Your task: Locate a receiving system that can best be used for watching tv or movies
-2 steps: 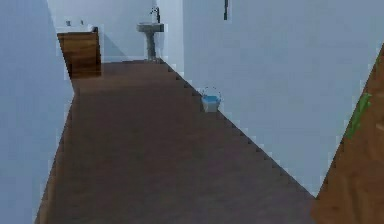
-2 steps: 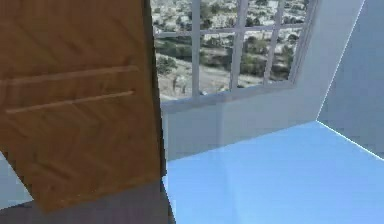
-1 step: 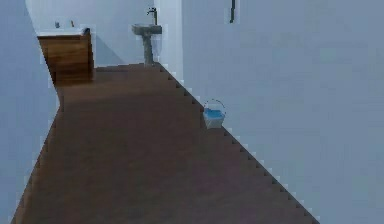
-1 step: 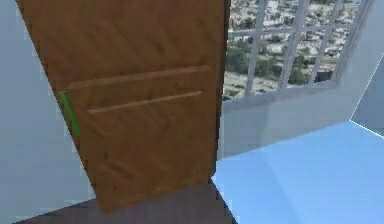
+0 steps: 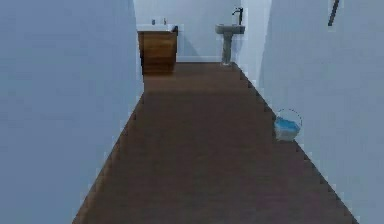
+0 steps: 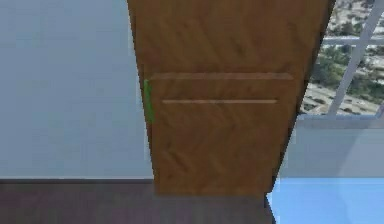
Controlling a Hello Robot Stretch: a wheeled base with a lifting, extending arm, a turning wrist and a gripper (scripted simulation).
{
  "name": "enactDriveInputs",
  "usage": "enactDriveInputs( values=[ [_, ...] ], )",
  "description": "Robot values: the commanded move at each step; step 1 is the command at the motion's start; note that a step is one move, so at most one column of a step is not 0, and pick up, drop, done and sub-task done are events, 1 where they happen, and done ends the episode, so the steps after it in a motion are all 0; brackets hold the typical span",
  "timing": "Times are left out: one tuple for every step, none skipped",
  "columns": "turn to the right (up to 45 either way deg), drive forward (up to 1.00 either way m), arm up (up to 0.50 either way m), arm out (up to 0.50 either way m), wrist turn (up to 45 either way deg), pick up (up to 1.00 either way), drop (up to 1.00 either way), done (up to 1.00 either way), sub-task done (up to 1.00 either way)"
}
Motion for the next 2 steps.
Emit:
enactDriveInputs(
  values=[
    [0.0,0.45,0.00,0.00,0.0,0.00,0.00,0.00,0.00],
    [-45.0,0.00,0.00,0.00,0.0,0.00,0.00,0.00,0.00]
  ],
)
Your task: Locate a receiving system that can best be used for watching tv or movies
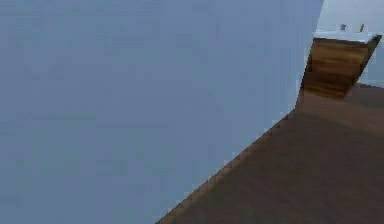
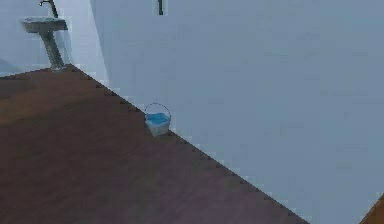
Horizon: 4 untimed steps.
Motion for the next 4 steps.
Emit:
enactDriveInputs(
  values=[
    [-12.0,0.00,0.00,0.00,0.0,0.00,0.00,0.00,0.00],
    [0.0,0.30,0.00,0.00,0.0,0.00,0.00,0.00,0.00],
    [45.0,0.00,0.00,0.00,0.0,0.00,0.00,0.00,0.00],
    [6.0,0.00,0.00,0.00,0.0,0.00,0.00,0.00,0.00]
  ],
)
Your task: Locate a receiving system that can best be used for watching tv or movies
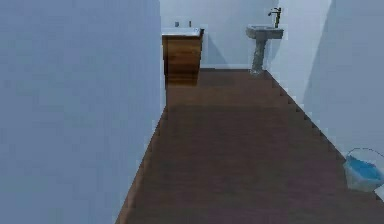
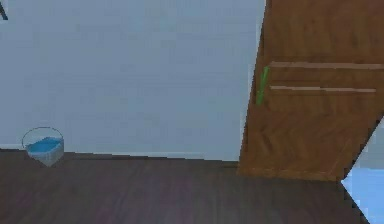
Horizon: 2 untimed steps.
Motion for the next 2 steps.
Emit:
enactDriveInputs(
  values=[
    [0.0,1.00,0.00,0.00,0.0,0.00,0.00,0.00,0.00],
    [3.0,0.00,0.00,0.00,0.0,0.00,0.00,0.00,0.00]
  ],
)
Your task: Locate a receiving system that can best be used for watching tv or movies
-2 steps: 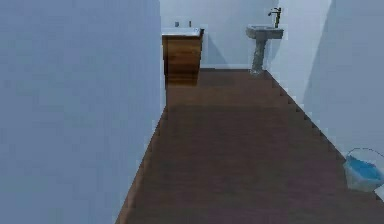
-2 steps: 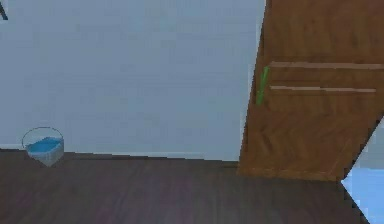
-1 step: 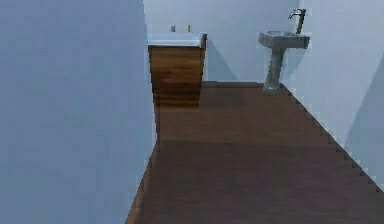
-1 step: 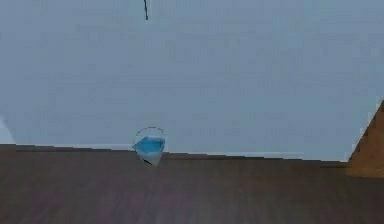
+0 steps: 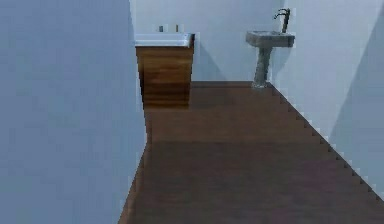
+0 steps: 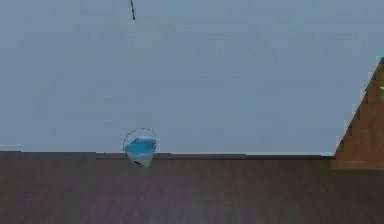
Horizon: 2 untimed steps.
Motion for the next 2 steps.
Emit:
enactDriveInputs(
  values=[
    [0.0,1.00,0.00,0.00,0.0,0.00,0.00,0.00,0.00],
    [0.0,1.00,0.00,0.00,0.0,0.00,0.00,0.00,0.00]
  ],
)
